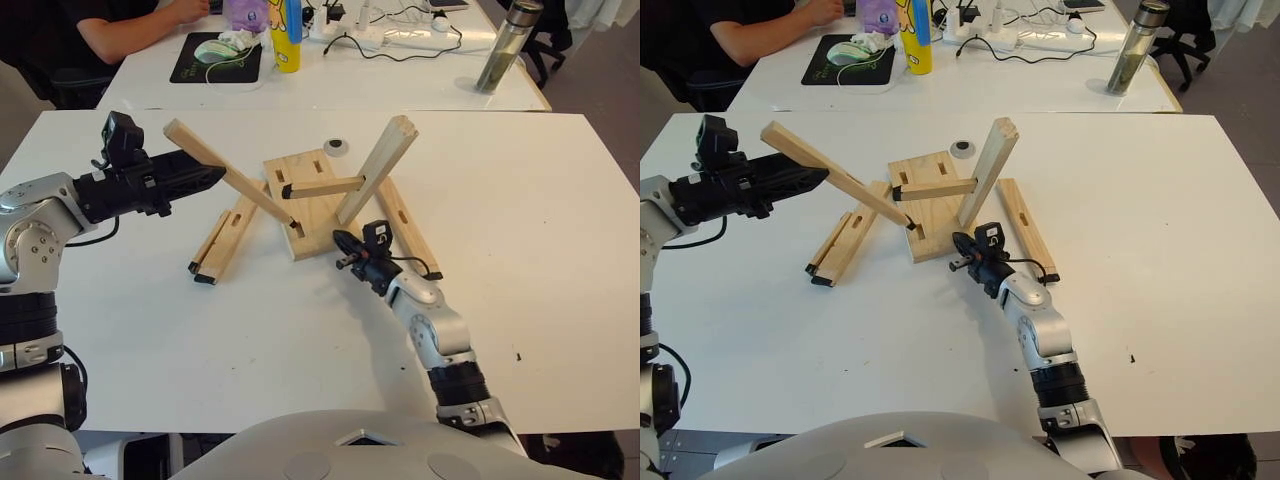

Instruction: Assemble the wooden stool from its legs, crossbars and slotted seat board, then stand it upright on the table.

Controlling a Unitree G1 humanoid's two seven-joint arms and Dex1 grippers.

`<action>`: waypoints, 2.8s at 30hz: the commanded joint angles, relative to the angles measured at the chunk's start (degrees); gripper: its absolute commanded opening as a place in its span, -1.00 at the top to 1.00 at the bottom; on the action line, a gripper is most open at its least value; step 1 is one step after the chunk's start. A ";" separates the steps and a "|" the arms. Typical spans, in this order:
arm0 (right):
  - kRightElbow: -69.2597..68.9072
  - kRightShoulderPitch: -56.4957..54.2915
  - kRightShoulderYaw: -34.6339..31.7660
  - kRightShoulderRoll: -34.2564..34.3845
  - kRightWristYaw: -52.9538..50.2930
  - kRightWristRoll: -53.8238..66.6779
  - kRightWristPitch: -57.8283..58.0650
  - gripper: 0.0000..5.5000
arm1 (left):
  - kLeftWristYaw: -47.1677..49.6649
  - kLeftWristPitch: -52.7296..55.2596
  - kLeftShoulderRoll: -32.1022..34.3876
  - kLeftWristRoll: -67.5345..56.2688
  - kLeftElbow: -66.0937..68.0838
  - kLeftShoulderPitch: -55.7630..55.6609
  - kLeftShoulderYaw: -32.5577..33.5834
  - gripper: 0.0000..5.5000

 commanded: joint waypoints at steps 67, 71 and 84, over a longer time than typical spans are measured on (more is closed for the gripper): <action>-28.36 1.30 1.43 -1.40 2.28 5.89 9.46 1.00 | -7.83 -15.16 -10.79 26.75 20.83 -11.90 -27.43 0.25; -32.49 -4.92 1.51 0.88 -3.76 2.13 8.24 1.00 | -8.57 -15.15 -10.44 26.95 20.85 -12.15 -27.73 0.25; -11.25 -11.99 14.81 -1.61 -12.36 -22.25 14.48 1.00 | -9.79 -14.39 -10.98 26.70 20.00 -13.89 -28.96 0.25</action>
